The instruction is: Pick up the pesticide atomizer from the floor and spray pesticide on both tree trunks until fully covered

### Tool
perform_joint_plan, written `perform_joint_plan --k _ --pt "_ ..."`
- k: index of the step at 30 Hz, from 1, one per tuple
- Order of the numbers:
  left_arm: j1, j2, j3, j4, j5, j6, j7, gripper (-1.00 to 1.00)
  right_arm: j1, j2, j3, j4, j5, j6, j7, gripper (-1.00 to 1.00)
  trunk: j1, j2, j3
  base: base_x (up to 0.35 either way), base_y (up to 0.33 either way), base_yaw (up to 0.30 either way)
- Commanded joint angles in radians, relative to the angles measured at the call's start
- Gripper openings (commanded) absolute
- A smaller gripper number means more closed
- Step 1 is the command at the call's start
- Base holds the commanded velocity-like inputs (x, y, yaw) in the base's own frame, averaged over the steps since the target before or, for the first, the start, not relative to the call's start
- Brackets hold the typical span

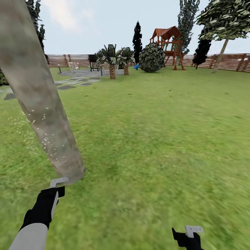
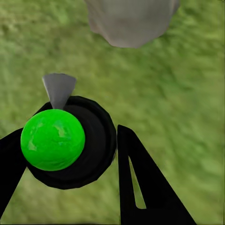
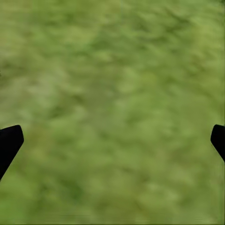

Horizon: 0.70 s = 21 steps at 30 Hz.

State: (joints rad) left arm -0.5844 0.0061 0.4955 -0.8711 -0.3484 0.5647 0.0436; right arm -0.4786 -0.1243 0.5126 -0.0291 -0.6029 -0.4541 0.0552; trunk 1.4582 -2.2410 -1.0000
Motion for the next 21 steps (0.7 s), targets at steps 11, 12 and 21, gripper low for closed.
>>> perform_joint_plan --k 11,12,21 --pt "0.0 -0.002 0.002 0.0 -0.001 0.0 0.006 -1.0 0.0 0.0 0.0 0.0 0.0 0.0 0.0 1.0 0.0 0.0 0.0 0.167 -0.235 0.046" --pt "0.0 -0.002 0.003 0.0 -0.001 -0.001 0.006 -1.0 0.0 0.0 0.0 0.0 0.0 0.0 0.0 1.0 0.0 0.0 0.0 0.167 -0.235 0.211" --pt "0.0 -0.001 0.011 0.001 -0.001 -0.002 0.007 -1.0 0.0 0.0 0.0 0.0 0.0 0.0 0.0 1.0 0.0 0.0 0.0 0.176 -0.235 0.268"
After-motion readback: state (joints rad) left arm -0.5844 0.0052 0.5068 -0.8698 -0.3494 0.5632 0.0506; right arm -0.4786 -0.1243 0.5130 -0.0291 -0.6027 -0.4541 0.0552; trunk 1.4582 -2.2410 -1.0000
